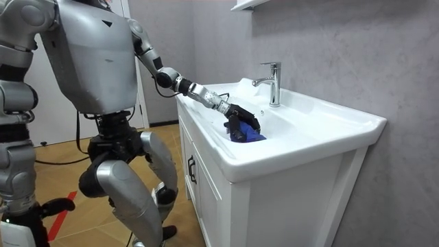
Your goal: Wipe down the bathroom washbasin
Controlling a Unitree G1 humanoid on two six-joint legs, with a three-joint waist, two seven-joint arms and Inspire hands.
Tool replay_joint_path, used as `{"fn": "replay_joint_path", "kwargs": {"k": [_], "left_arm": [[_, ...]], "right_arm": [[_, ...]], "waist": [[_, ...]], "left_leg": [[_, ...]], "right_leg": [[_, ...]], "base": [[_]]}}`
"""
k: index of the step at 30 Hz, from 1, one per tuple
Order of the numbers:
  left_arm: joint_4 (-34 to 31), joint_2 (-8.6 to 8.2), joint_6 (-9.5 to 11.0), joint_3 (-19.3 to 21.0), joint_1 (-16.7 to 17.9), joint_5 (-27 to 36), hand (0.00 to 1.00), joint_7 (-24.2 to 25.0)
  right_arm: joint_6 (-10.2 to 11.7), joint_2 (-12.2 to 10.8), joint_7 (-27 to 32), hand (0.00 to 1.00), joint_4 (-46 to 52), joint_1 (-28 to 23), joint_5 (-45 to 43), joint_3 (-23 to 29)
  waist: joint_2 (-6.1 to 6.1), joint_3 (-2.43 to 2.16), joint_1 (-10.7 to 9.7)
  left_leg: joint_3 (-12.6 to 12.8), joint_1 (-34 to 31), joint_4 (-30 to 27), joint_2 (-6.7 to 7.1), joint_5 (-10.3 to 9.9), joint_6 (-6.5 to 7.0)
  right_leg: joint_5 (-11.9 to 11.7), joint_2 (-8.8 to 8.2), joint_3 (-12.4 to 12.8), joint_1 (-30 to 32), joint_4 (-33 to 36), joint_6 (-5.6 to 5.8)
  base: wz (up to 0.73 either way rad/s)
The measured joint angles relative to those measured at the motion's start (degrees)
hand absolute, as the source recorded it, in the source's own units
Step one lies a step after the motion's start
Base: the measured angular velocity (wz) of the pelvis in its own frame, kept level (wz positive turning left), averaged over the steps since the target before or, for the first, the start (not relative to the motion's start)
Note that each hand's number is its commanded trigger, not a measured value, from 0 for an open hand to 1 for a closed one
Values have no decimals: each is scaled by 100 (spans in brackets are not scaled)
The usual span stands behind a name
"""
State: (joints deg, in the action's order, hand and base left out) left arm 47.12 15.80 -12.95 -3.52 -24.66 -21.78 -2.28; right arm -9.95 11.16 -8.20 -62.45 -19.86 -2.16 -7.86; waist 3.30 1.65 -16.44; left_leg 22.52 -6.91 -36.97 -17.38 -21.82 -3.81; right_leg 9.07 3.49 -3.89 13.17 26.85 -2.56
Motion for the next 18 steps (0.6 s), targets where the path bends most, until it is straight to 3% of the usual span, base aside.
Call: {"fn": "replay_joint_path", "kwargs": {"k": [1, 5, 9, 15, 18], "left_arm": [[12, 2, 53, -12, -79, 88, 100, -24], [17, 13, 276, -21, -115, 216, 100, -136], [37, 17, 334, -142, -159, 217, 100, -216], [160, 24, 416, -242, -223, 208, 100, -257], [361, 59, 676, -223, -287, 167, 100, -247]], "right_arm": [[62, 15, 3, 0, -17, 49, 13, -17], [127, 21, -8, 0, -143, 83, 8, -211], [139, 37, -13, 0, -310, 149, 7, -216], [123, 37, -17, 0, -357, 213, 10, -220], [112, 37, -27, 0, -252, 179, 0, -223]], "waist": [[-27, 27, -53], [-33, 36, -106], [-26, 32, -124], [-40, 23, -90], [-58, 10, 34]], "left_leg": [[7, -55, -28, 0, -8, 16], [77, -91, -30, 8, -18, 29], [75, -168, 1, 95, -22, 50], [84, -178, -1, 114, -47, 88], [111, -250, -39, 126, -48, 91]], "right_leg": [[-12, -5, 8, 50, 15, 11], [-42, -21, 48, 106, 39, 15], [-20, -94, 59, 197, 107, 45], [-26, -124, 53, 229, 95, 78], [-5, -181, -29, 349, 204, 64]], "base": [[-12], [-9], [0], [-1], [-8]]}}
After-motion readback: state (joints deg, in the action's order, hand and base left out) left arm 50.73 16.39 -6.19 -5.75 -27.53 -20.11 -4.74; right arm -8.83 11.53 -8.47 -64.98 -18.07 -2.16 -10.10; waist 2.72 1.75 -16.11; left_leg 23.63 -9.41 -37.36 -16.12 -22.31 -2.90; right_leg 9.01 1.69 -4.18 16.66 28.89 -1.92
